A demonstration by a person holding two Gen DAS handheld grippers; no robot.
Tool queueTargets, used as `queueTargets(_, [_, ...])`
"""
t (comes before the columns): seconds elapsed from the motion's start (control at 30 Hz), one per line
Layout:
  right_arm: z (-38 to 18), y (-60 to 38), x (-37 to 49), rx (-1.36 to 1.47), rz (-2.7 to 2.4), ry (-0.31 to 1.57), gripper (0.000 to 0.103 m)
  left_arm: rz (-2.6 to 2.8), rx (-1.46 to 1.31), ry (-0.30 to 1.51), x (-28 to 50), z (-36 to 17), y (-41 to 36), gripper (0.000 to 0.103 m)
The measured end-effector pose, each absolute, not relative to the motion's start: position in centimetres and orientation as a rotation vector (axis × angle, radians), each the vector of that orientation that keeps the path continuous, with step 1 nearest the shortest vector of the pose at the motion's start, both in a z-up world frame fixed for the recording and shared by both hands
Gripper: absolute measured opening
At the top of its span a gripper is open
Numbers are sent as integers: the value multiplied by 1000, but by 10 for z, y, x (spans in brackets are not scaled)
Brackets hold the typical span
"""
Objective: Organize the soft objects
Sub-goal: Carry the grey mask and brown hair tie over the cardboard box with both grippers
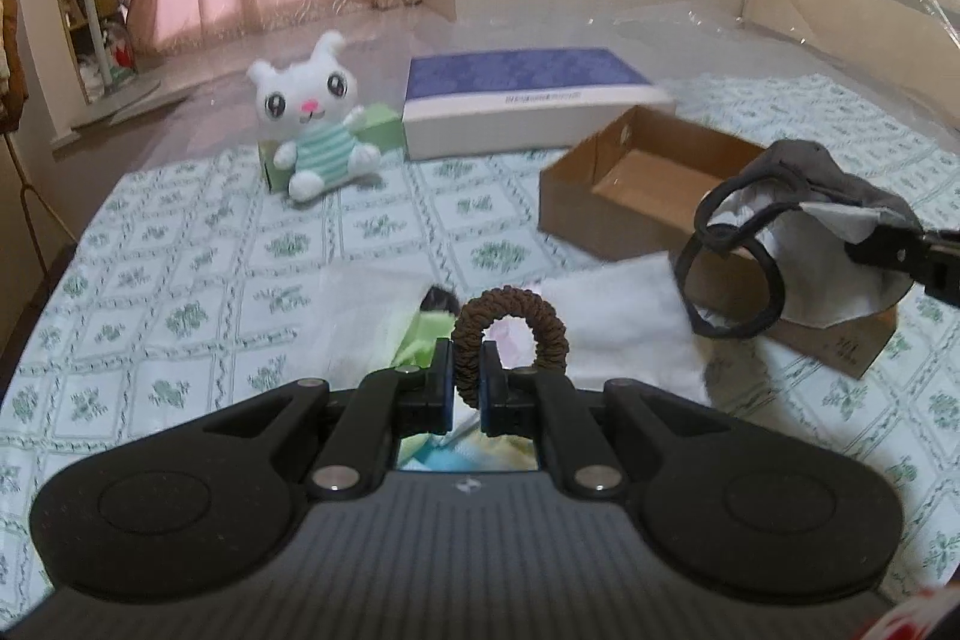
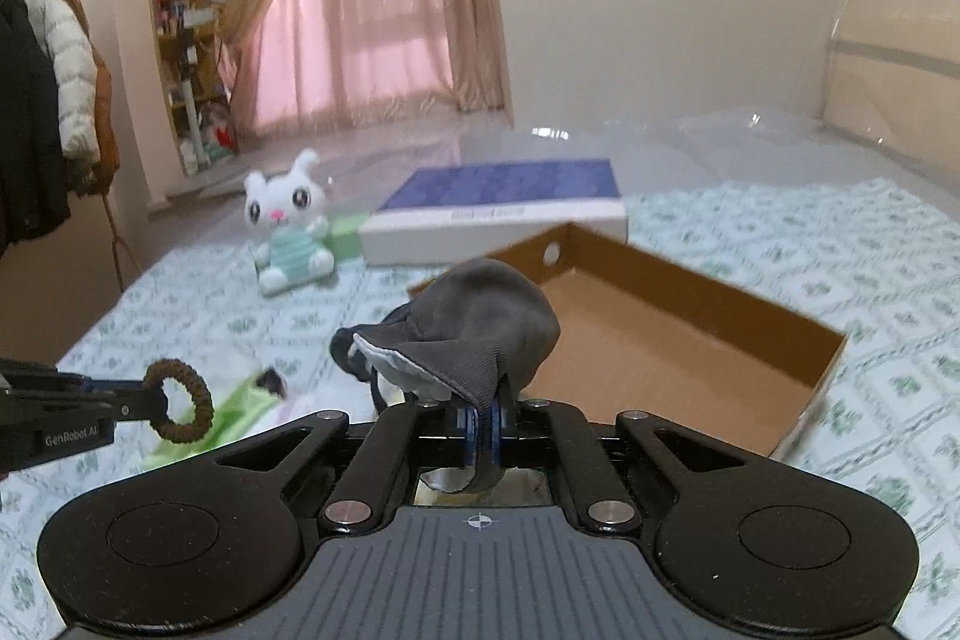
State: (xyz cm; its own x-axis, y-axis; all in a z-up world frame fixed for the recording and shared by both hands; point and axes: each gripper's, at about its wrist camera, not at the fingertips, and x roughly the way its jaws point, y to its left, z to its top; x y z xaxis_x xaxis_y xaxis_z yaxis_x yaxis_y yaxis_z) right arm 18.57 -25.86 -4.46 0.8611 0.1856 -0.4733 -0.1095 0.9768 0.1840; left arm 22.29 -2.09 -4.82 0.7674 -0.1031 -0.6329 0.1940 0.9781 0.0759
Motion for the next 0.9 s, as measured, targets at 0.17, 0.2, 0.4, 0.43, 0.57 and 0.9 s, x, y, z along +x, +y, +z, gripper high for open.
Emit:
queueTargets(0.17, [-26, -272, 178, 159, 132, 463, 5, -190, 154, 636, 218, -29, -34, 7])
queueTargets(0.2, [-23, -275, 177, 161, 128, 458, 5, -196, 158, 628, 217, -25, -37, 7])
queueTargets(0.4, [-10, -297, 178, 163, 75, 433, 5, -252, 175, 586, 224, -7, -67, 7])
queueTargets(0.43, [-8, -301, 177, 159, 64, 432, 5, -261, 179, 584, 226, -6, -73, 7])
queueTargets(0.57, [-10, -317, 185, 154, 21, 447, 5, -309, 194, 585, 239, -6, -104, 7])
queueTargets(0.9, [-40, -358, 219, 149, -97, 518, 5, -421, 232, 617, 286, -27, -187, 7])
